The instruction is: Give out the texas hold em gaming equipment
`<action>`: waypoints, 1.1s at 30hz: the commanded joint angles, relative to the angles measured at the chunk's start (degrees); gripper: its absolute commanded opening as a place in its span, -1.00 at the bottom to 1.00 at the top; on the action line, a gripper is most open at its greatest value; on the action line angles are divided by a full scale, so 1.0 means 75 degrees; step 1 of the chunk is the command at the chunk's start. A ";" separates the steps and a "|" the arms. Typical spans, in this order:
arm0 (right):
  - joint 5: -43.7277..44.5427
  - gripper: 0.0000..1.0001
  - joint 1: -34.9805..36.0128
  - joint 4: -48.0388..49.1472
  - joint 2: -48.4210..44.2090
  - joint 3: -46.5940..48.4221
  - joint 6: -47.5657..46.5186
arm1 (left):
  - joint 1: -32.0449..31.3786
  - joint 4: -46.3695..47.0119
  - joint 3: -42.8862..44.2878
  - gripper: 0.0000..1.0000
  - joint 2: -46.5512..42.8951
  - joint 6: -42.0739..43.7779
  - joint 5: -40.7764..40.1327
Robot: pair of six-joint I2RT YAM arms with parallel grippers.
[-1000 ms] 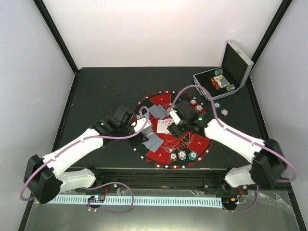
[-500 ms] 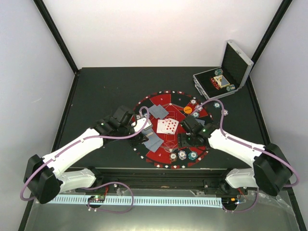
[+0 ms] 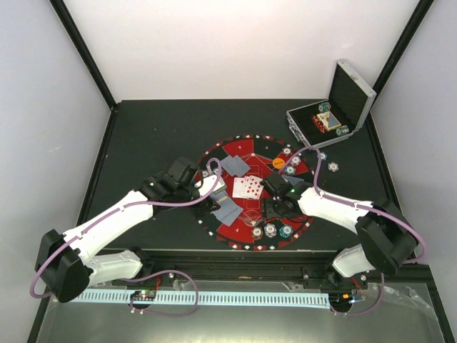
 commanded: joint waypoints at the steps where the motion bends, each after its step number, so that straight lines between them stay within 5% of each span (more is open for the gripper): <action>1: 0.0254 0.64 0.0066 0.0162 0.0177 0.0237 0.0080 | 0.0027 0.0111 0.0117 -0.24 -0.0093 0.0006 0.0090; 33: 0.0671 0.51 0.0522 -0.0229 0.0732 0.0311 0.0698 | 0.0026 0.0111 0.0112 -0.24 -0.0148 0.0016 0.0080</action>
